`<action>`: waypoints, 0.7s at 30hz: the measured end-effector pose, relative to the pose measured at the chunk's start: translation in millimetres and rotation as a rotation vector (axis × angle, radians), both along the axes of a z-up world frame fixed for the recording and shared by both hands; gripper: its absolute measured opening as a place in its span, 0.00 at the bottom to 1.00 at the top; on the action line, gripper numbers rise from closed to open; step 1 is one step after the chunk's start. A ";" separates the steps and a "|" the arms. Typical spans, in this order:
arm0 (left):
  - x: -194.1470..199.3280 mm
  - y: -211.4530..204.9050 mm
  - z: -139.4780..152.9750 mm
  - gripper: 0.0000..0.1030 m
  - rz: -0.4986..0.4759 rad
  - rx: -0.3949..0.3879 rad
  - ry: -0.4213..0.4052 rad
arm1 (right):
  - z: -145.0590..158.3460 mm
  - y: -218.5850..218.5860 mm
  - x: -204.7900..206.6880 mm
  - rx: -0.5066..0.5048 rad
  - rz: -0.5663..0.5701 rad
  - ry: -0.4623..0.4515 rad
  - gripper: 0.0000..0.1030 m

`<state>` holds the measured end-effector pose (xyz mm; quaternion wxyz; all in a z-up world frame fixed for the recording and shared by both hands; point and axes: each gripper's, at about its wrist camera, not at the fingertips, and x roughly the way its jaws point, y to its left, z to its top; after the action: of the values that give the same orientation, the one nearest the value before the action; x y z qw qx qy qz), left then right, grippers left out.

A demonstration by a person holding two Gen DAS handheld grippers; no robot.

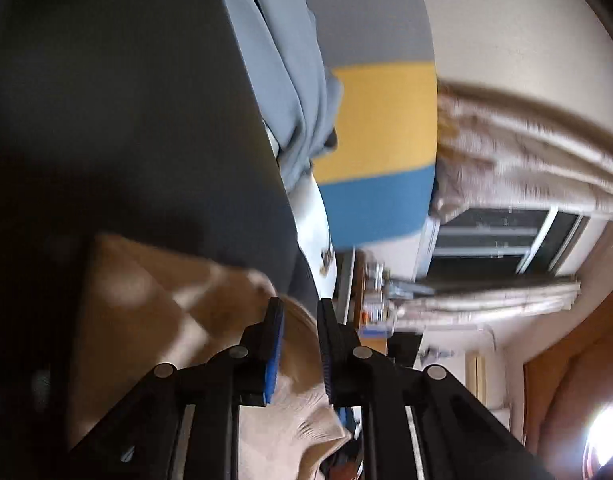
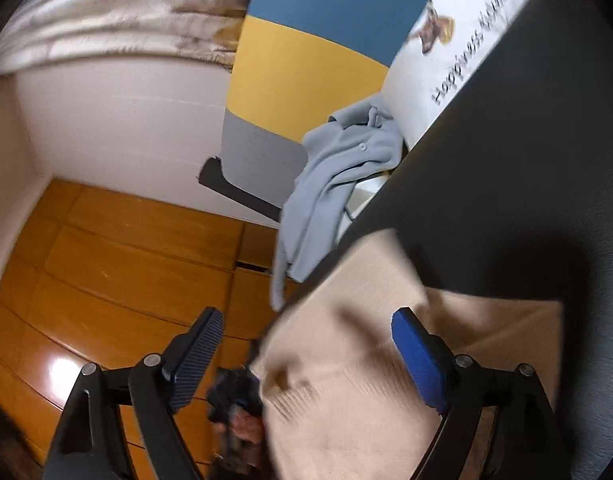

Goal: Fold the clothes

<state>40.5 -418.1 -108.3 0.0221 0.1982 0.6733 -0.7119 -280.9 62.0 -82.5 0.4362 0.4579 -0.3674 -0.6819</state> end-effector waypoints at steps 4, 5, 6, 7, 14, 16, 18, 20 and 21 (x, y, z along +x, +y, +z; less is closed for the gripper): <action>7.6 9.6 28.1 0.22 -0.048 -0.333 -0.136 | 7.3 10.8 20.2 0.215 0.041 0.137 0.58; 3.5 18.8 34.3 0.22 -0.101 -0.422 -0.159 | 5.8 12.0 22.7 0.263 0.048 0.151 0.53; 2.7 24.3 37.0 0.25 -0.146 -0.483 -0.169 | 2.9 11.9 24.3 0.301 0.052 0.161 0.50; 1.1 30.4 39.3 0.27 -0.185 -0.532 -0.177 | -0.7 11.1 25.4 0.334 0.055 0.169 0.50; -16.5 69.6 47.7 0.39 -0.367 -0.808 -0.232 | -19.7 -9.2 35.8 0.563 0.114 0.257 0.41; -22.3 78.8 50.7 0.43 -0.391 -0.865 -0.235 | -19.9 -18.5 40.5 0.646 0.130 0.310 0.33; -31.3 85.0 52.7 0.45 -0.411 -0.916 -0.241 | -17.9 -23.1 43.2 0.698 0.138 0.343 0.24; -27.7 87.5 47.4 0.45 -0.451 -0.949 -0.269 | -15.8 -27.7 46.0 0.750 0.145 0.377 0.16; -22.6 86.7 42.4 0.43 -0.475 -0.956 -0.295 | -14.3 -30.2 48.0 0.773 0.148 0.395 0.11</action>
<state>17.9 -331.4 -65.9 0.0424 0.4103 0.2015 -0.8884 -232.9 31.7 -96.8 0.3423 0.4735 0.0391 -0.8106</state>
